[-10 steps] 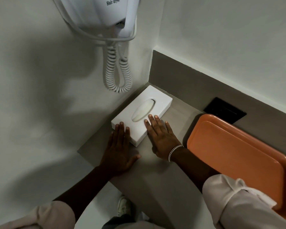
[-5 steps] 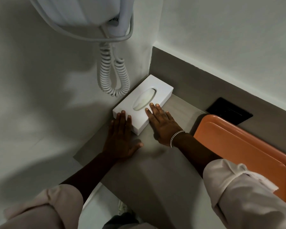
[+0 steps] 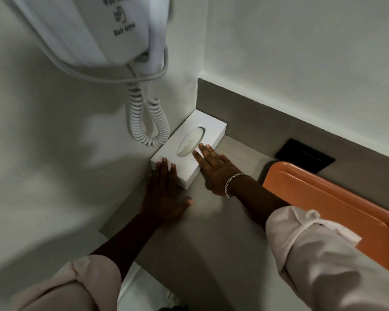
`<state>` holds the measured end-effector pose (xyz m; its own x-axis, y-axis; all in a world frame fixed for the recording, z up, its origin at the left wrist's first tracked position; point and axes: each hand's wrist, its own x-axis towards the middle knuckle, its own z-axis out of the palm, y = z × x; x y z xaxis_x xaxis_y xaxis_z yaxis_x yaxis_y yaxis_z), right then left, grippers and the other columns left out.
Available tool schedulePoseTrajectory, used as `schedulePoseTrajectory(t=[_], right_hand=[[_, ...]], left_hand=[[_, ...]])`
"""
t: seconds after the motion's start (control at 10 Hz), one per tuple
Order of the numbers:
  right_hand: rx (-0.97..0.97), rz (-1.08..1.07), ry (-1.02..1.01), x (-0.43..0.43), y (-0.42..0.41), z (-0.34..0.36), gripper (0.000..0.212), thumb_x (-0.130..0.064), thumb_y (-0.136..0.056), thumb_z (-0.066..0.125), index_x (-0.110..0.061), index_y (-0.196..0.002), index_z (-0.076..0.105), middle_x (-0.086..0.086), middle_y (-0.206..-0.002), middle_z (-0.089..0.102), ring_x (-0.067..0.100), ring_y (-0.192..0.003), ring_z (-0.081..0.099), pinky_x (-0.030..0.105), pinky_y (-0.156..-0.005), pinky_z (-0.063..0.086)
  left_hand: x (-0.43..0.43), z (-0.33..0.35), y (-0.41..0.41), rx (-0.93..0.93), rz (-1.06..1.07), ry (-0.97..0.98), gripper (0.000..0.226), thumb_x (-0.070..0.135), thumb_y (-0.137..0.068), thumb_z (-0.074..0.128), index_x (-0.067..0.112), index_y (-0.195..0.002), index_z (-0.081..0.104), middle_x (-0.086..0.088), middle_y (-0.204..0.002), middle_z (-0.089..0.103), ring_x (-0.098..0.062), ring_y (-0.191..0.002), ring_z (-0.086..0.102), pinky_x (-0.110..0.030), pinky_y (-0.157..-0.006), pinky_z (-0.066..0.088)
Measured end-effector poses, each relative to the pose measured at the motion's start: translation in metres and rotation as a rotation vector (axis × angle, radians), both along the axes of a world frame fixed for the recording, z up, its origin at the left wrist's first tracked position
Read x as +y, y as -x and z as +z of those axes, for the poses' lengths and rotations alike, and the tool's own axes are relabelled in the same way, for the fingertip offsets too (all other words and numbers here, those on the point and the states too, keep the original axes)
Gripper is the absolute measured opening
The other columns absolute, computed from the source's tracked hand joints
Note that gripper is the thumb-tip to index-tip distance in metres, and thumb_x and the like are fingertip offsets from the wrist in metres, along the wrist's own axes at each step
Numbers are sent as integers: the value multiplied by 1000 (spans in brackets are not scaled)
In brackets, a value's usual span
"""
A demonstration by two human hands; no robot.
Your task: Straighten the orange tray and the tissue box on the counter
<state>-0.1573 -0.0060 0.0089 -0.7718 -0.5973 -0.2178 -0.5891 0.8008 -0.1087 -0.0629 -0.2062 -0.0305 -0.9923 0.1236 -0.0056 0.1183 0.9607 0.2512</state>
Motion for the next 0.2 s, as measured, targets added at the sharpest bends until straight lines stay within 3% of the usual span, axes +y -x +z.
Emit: schedulePoseTrajectory(t=[0.1, 0.2], right_hand=[[-13, -29, -74, -8, 0, 19, 95, -21, -87, 53, -22, -154, -13, 7, -165, -18, 26, -152, -12, 49, -120, 3], [-34, -45, 24, -11, -21, 37, 93, -20, -88, 53, -21, -155, -11, 8, -166, -12, 25, -152, -9, 51, -120, 5]], left_hand=[[-3, 16, 1, -38, 5, 33, 115, 80, -74, 40, 11, -152, -9, -18, -162, -13, -37, -150, -9, -57, -120, 10], [-5, 29, -8, 3, -20, 19, 108, 80, -77, 29, 6, -152, 7, -24, -161, 4, -42, -149, 10, -61, -117, 20]])
